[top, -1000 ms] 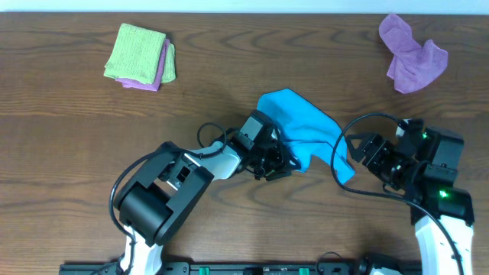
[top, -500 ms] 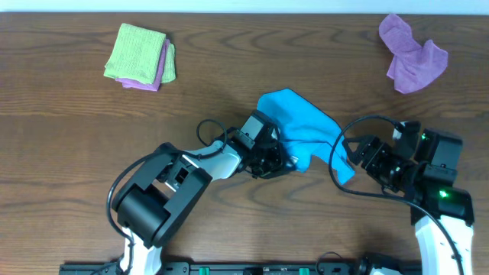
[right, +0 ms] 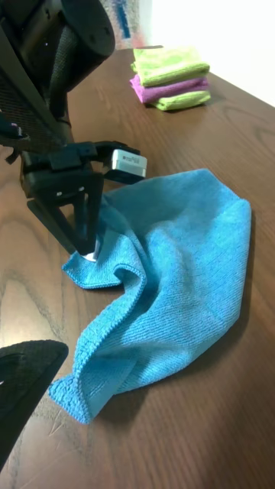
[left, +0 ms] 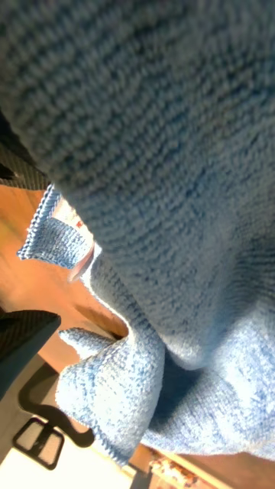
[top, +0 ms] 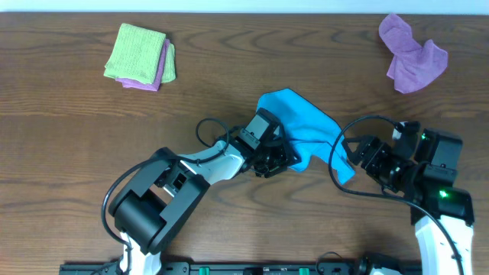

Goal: Fold the cloth
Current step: 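Grasp the blue cloth corner with the left gripper and pull it left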

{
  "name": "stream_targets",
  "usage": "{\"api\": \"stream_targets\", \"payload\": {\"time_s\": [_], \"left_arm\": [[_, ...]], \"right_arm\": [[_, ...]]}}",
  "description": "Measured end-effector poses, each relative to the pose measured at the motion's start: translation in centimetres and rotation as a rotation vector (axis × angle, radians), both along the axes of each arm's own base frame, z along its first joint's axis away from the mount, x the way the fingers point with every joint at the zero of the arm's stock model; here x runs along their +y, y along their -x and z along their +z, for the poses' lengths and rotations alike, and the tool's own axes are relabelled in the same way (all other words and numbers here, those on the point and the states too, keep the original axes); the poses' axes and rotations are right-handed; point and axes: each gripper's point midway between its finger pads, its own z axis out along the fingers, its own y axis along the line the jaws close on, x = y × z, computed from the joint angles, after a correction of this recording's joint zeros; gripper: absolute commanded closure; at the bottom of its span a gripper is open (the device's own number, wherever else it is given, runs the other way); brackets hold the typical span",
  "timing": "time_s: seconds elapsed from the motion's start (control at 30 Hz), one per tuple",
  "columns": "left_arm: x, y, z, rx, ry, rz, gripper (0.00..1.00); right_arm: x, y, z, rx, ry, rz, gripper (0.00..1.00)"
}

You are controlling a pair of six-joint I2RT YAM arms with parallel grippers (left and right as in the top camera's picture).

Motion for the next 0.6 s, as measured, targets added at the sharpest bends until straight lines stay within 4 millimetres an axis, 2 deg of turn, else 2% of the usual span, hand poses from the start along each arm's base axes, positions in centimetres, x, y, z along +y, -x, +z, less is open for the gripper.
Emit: {"api": "stream_targets", "payload": {"time_s": [0.13, 0.27, 0.6], "left_arm": [[0.1, -0.3, -0.6, -0.008, -0.018, 0.012, 0.69], [-0.5, -0.8, -1.3, -0.011, 0.007, 0.004, 0.94], [-0.7, -1.1, -1.6, -0.062, 0.049, -0.081, 0.94]], "right_arm": [[0.1, 0.0, 0.1, -0.001, -0.007, 0.006, 0.21], [0.3, 0.0, 0.1, -0.004, -0.015, 0.011, 0.21], [0.6, 0.7, -0.2, 0.014, -0.008, 0.045, 0.23]]}}
